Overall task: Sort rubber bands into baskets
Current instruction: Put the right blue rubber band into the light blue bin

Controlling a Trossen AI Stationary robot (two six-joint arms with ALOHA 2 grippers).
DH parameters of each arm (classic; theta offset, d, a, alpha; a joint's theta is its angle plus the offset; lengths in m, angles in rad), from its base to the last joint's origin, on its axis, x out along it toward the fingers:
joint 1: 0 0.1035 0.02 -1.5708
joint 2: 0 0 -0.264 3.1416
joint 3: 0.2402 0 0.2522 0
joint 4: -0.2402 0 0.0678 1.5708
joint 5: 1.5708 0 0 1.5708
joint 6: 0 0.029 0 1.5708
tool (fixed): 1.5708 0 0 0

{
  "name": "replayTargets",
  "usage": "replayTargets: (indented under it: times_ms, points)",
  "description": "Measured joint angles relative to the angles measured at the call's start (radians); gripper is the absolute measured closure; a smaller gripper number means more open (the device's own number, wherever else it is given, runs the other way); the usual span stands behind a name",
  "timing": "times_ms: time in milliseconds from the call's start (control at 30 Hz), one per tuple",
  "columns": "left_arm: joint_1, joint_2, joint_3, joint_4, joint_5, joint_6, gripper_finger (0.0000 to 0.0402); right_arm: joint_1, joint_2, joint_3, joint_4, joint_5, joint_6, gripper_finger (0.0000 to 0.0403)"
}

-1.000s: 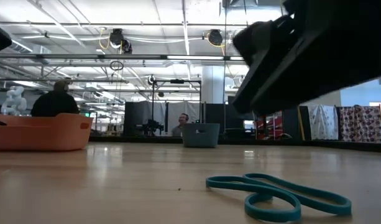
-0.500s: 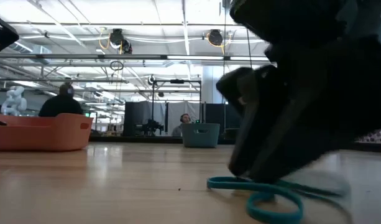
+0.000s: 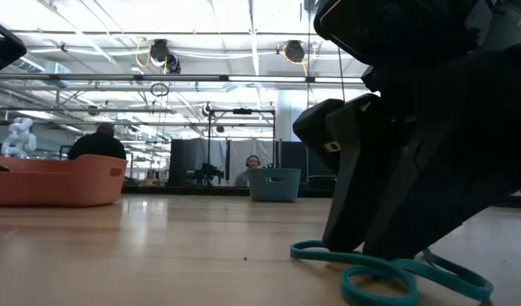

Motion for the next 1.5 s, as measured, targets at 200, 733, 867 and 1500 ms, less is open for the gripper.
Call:
replayTargets:
  times_ms: [200,733,867,1500]
  points:
    - [0.000,0.000,0.000,0.000,-0.001,0.001,0.0268,-0.003,-0.005,0.000,-0.029,-0.014,0.016,0.0303]
    - [0.000,0.000,0.000,-0.001,-0.029,0.028,0.0268,-0.001,-0.041,-0.005,-0.057,-0.038,0.008,0.0397]
    - [0.000,0.000,0.000,0.000,-0.030,0.027,0.0268,-0.005,-0.040,0.034,-0.078,-0.039,-0.006,0.0400]
    - [0.000,0.000,-0.029,0.000,-0.058,0.021,0.0268,0.151,-0.323,0.212,-0.715,0.082,0.218,0.0403]
